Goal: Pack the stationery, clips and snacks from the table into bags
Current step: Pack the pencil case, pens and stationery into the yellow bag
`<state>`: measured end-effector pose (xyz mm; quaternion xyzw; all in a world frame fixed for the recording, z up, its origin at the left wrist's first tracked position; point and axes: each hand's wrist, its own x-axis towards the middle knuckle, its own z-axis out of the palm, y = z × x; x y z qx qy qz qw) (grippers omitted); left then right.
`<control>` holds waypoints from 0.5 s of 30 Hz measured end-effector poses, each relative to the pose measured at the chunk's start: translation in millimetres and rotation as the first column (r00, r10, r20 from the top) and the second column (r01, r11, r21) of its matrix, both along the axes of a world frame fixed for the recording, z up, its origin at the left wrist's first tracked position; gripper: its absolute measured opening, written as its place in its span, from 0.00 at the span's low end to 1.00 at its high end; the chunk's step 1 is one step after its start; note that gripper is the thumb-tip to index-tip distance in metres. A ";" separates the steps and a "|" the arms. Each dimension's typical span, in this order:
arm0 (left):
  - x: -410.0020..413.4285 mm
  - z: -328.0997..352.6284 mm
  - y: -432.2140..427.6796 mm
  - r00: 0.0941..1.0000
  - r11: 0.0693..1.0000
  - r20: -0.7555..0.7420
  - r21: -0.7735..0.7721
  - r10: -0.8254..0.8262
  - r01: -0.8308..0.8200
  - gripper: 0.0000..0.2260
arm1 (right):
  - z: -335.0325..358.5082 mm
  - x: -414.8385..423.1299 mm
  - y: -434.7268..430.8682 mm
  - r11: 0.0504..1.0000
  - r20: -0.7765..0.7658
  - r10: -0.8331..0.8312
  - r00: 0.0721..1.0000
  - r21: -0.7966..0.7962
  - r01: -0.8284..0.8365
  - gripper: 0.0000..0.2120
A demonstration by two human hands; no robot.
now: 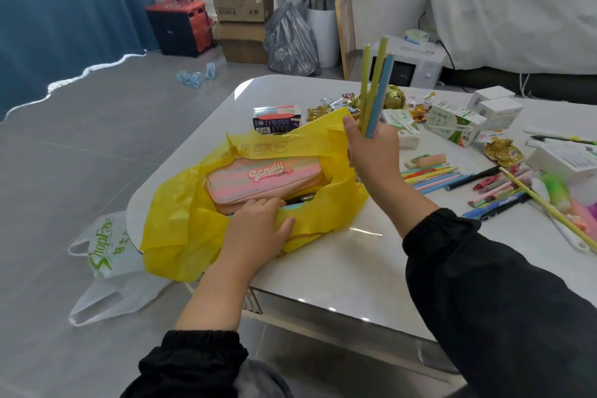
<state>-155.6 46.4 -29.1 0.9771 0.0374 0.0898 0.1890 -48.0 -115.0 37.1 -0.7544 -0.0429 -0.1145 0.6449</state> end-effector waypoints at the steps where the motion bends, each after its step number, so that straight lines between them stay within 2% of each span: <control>1: -0.6 0.3 2.7 1.000 1.000 -0.022 0.004 0.018 -0.017 0.18 | 5.8 -0.7 10.0 0.999 -0.005 0.049 0.999 -0.004 -0.049 0.18; 4: -7.3 5.0 7.6 0.997 1.000 -0.068 -0.008 -0.024 0.024 0.14 | 18.5 -3.4 36.1 0.959 -0.037 0.267 0.963 -0.086 -0.269 0.20; 7: -15.2 11.8 7.6 0.993 0.994 -0.064 0.016 -0.103 0.104 0.15 | 12.8 -0.2 52.1 0.826 -0.125 0.438 0.890 -0.335 -0.454 0.19; 11: -18.6 16.0 9.2 0.993 0.992 -0.038 0.060 -0.111 0.113 0.20 | -11.3 13.5 56.4 0.456 -0.350 0.437 0.829 -0.708 -0.540 0.17; 15: -16.6 15.0 8.5 0.990 0.987 0.039 0.097 -0.135 0.131 0.17 | -18.2 13.1 44.8 0.092 -0.400 0.427 0.811 -0.873 -0.479 0.14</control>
